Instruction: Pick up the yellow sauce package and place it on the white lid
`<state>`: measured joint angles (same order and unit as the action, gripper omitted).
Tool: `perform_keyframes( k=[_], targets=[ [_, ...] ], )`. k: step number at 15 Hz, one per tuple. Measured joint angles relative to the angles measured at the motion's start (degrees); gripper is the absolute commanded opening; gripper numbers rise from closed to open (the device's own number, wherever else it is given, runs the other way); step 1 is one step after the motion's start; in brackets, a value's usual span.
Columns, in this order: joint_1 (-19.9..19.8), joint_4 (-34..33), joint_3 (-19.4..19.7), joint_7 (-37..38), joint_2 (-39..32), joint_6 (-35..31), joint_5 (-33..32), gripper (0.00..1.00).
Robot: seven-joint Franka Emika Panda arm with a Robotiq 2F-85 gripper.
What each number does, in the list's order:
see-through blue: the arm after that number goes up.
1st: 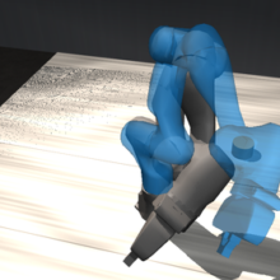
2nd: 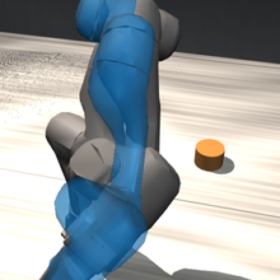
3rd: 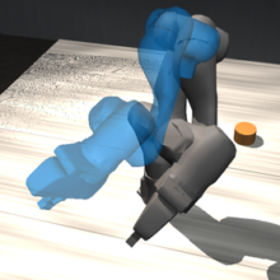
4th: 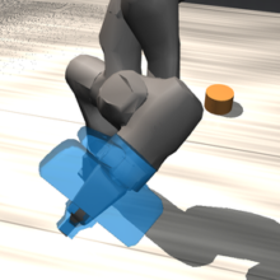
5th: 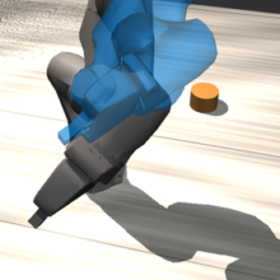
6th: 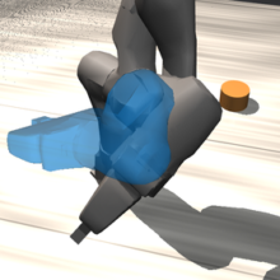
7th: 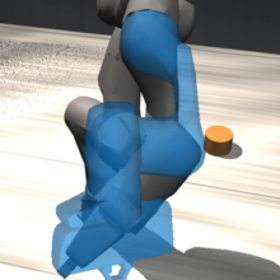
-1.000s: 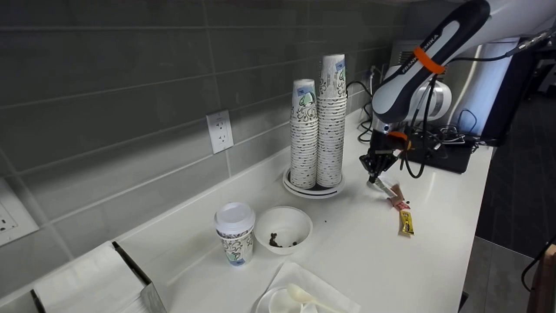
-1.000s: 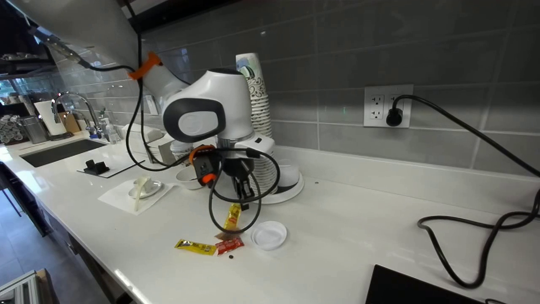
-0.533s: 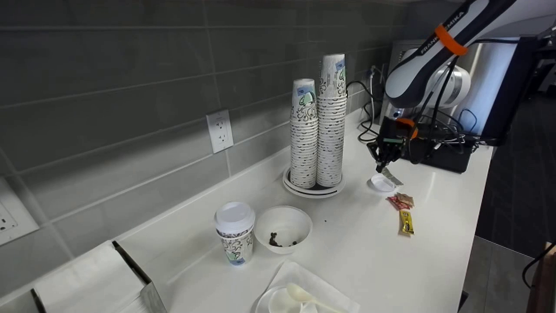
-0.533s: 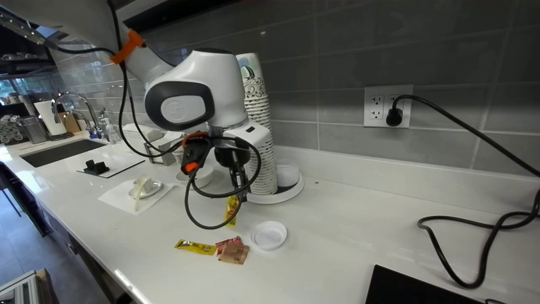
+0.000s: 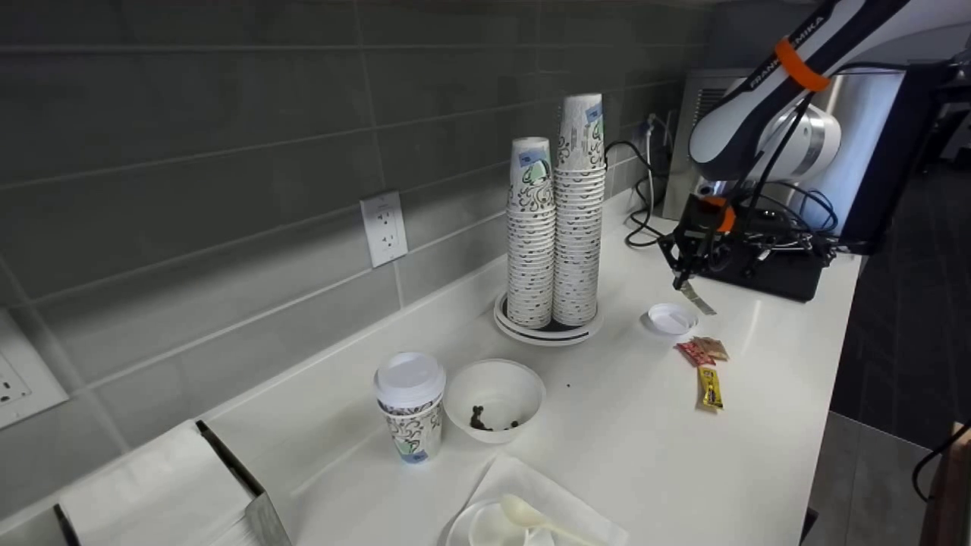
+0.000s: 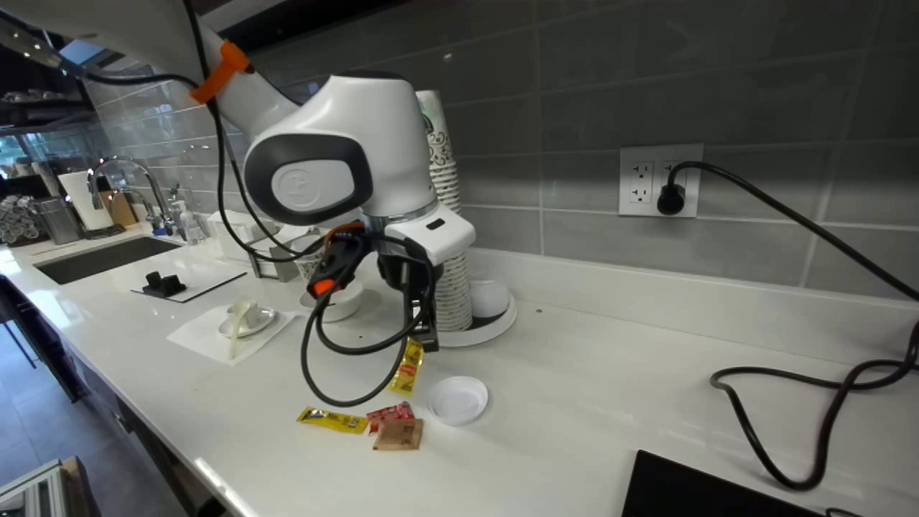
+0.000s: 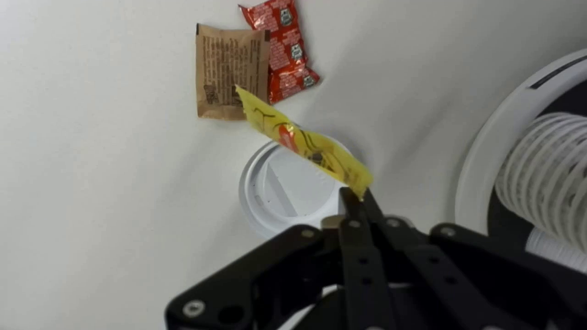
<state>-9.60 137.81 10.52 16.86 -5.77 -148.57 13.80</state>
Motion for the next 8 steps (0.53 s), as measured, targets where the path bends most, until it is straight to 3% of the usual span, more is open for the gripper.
perform_keyframes(
  k=[8],
  targets=[
    [0.06, -1.93, 1.22, 9.0, -3.83, -3.05, -0.68, 0.0]
  ],
)
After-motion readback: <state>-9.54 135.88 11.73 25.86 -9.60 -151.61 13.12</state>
